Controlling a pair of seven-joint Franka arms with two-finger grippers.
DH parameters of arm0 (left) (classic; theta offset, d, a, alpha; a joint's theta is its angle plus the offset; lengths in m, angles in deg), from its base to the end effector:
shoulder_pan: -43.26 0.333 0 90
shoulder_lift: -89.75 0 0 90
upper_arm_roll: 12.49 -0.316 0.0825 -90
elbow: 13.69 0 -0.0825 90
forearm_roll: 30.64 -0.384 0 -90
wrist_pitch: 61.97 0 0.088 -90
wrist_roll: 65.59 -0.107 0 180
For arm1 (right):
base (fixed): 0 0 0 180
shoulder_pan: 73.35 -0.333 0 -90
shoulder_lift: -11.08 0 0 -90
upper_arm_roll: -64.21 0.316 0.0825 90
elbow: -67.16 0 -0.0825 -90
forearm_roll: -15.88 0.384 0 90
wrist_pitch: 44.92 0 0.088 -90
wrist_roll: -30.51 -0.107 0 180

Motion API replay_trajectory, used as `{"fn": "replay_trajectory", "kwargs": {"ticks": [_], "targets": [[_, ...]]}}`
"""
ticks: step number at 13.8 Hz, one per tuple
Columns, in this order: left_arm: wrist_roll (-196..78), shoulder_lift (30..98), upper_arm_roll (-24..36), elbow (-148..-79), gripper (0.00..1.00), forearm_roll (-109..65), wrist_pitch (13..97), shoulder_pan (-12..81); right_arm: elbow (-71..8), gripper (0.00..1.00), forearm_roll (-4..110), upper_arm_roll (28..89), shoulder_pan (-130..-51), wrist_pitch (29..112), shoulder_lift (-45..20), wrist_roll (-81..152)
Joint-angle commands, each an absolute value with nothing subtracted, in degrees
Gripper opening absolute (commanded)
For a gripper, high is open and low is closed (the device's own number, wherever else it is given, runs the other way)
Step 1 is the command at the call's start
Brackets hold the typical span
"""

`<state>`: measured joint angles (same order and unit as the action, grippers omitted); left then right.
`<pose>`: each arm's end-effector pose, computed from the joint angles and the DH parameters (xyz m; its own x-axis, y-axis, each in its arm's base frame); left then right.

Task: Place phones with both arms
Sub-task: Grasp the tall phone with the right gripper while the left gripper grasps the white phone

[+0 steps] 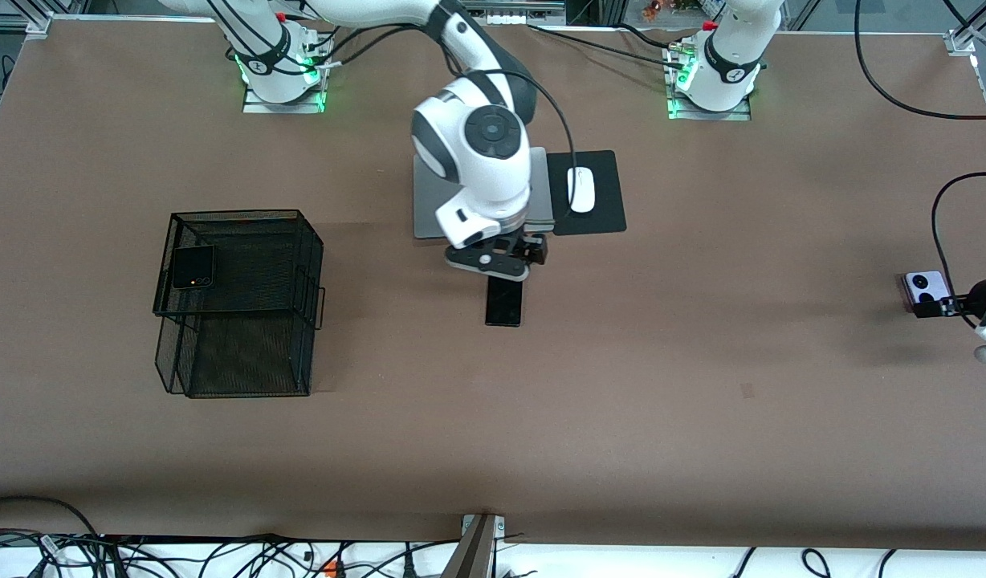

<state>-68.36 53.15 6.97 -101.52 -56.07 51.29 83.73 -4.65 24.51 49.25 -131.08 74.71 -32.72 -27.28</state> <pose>0.6182 0.3037 0.2861 0.9711 0.1685 -0.1690 0.1404 -0.9760 -0.1663 0.5130 0.5553 0.3241 0.9642 -0.2510 0.0861 -0.2467 -0.9674 -0.0570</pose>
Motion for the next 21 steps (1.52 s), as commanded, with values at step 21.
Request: {"fn": "replay_trajectory", "kwargs": {"ticks": [21], "targets": [[-88.44, 50.46, 8.52, -120.13, 1.0, -56.65, 82.87, 101.09, -7.98, 1.0, 24.84, 49.09, -131.27, 87.88, -43.58, -22.66]]}}
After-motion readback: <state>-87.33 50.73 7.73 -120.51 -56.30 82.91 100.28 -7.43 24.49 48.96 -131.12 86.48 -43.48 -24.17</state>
